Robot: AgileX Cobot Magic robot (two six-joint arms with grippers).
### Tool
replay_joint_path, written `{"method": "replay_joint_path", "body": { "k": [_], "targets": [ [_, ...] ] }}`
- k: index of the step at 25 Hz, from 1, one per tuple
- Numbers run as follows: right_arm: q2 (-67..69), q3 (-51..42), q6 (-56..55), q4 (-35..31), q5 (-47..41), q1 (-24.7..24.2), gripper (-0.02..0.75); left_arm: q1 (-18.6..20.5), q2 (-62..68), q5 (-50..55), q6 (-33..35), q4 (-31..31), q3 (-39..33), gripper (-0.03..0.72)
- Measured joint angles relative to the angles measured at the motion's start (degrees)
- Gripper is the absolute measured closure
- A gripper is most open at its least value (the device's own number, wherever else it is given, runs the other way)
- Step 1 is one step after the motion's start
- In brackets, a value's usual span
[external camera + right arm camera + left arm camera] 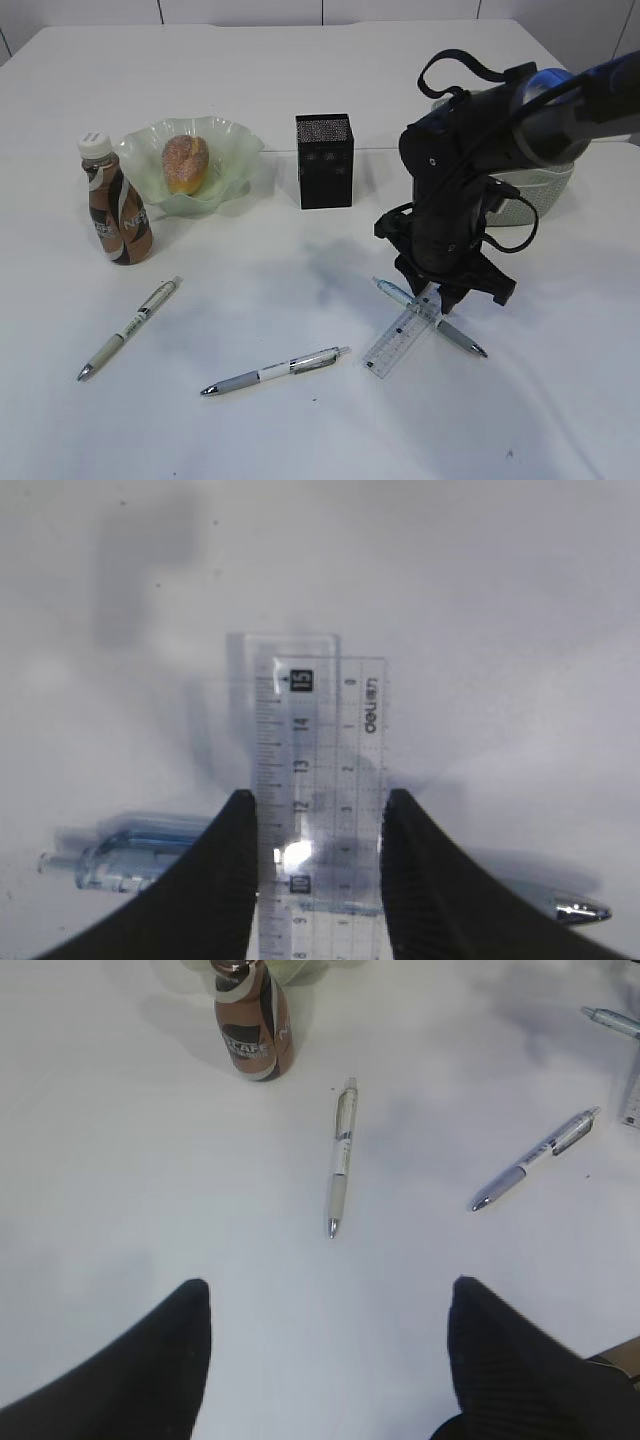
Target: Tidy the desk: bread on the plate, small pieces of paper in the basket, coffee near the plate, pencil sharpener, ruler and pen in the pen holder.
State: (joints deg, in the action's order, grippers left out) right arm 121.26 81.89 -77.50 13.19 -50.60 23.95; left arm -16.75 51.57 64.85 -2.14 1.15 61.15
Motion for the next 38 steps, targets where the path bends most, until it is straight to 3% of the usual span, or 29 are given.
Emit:
{"method": "replay_joint_path", "body": {
  "k": [29, 38],
  "targets": [
    [0.0, 0.0, 0.1, 1.9, -2.2, 0.0, 0.436, 0.0, 0.0, -0.6, 0.0, 0.7, 0.0, 0.169],
    [0.6, 0.0, 2.3, -0.5, -1.4, 0.0, 0.436, 0.0, 0.0, -1.0, 0.0, 0.7, 0.0, 0.169]
  ]
}}
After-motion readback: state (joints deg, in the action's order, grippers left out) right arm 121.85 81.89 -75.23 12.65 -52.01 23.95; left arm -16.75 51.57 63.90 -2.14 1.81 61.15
